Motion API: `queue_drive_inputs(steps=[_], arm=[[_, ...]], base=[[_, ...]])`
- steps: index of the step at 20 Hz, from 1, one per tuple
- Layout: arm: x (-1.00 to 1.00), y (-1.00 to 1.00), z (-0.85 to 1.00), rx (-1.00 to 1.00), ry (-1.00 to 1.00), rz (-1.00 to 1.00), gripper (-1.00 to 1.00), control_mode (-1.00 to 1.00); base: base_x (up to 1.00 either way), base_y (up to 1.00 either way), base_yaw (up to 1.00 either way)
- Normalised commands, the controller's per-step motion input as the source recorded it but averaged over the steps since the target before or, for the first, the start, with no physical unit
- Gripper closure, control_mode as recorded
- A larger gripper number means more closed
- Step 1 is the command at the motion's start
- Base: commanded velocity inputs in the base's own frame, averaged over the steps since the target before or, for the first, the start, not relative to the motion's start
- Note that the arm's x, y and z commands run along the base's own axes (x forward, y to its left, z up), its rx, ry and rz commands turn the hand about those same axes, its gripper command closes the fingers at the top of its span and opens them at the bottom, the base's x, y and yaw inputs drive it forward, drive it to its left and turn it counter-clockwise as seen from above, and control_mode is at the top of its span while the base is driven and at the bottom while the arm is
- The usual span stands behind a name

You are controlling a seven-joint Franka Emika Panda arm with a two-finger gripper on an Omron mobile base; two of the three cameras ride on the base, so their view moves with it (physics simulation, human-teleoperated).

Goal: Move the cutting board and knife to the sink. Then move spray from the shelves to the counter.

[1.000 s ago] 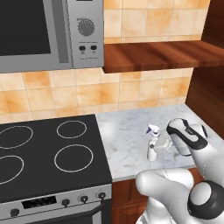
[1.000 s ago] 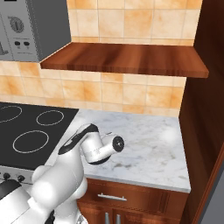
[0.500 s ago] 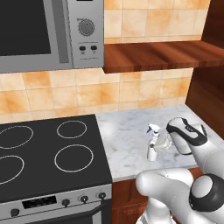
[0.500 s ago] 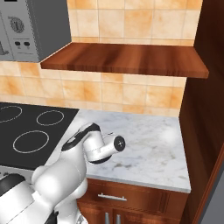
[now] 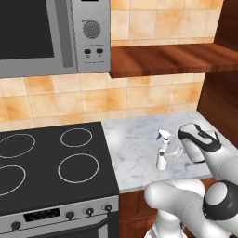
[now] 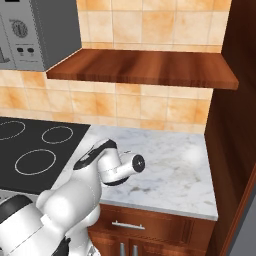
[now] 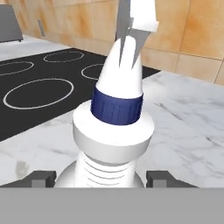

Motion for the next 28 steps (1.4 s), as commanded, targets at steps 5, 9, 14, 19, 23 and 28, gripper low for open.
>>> queue_drive_inputs(steps=[5,9,14,19,23,28], arm=[[-0.13,0.28,-0.36,-0.04,-0.03,0.00,-1.00,-1.00],[-0.13,0.20,-0.37,-0.02,-0.02,0.00,-1.00,-1.00],[-0.02,0.10,-0.20,0.00,-0.06,0.00,-1.00,-1.00],[0.00,0.01,-0.02,0.00,-0.03,0.00,-1.00,-1.00],[-0.10,0.01,0.00,0.00,0.00,0.00,-1.00,-1.00],[-0.13,0.01,-0.03,-0.01,0.00,0.00,-1.00,-1.00]], base=[[0.00,0.00,0.00],[0.00,0.00,0.00],[0.00,0.00,0.00],[0.00,0.00,0.00],[0.00,0.00,0.00],[0.00,0.00,0.00]])
